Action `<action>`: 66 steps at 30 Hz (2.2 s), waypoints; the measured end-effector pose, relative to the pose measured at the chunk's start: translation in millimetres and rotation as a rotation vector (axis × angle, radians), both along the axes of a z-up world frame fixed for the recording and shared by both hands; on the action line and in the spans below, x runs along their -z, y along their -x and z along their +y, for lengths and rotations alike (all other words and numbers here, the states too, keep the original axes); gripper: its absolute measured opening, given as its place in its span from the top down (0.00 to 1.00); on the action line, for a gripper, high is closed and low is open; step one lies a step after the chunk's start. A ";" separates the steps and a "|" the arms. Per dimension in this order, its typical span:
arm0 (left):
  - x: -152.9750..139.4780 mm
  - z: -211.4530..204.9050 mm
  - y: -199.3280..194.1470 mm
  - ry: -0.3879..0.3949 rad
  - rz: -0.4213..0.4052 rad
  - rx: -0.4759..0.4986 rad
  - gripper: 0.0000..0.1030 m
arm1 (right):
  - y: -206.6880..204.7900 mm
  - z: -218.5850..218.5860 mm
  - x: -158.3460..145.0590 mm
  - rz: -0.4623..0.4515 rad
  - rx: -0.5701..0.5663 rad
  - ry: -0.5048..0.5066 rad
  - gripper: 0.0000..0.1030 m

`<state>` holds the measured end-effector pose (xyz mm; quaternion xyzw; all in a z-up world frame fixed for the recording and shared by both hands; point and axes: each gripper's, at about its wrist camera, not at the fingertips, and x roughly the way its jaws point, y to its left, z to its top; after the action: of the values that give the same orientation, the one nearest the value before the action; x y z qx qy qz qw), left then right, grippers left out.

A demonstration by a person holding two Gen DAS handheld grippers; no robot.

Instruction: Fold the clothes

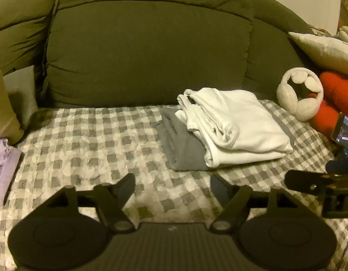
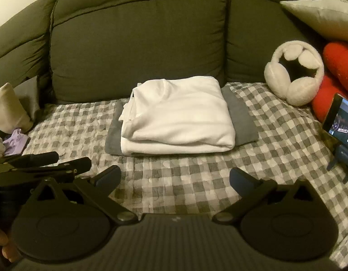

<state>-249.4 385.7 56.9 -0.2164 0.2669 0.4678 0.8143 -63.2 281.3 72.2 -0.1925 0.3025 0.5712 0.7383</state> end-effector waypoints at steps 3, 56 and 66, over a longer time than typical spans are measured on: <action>3.1 -3.1 -9.0 -0.006 0.026 -0.011 0.19 | -2.5 0.4 6.5 -0.014 -0.017 -0.012 0.00; 54.2 23.1 -54.7 0.075 0.147 -0.092 0.02 | -42.4 26.7 78.8 0.011 0.121 0.099 0.00; 61.5 25.2 -54.3 0.033 0.120 -0.105 0.00 | -37.2 28.6 83.3 -0.043 0.105 0.104 0.00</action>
<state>-195.1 410.9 -4.6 -0.2154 0.3111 0.5176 0.7674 -26.1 309.9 -11.1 -0.2269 0.3255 0.5110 0.7625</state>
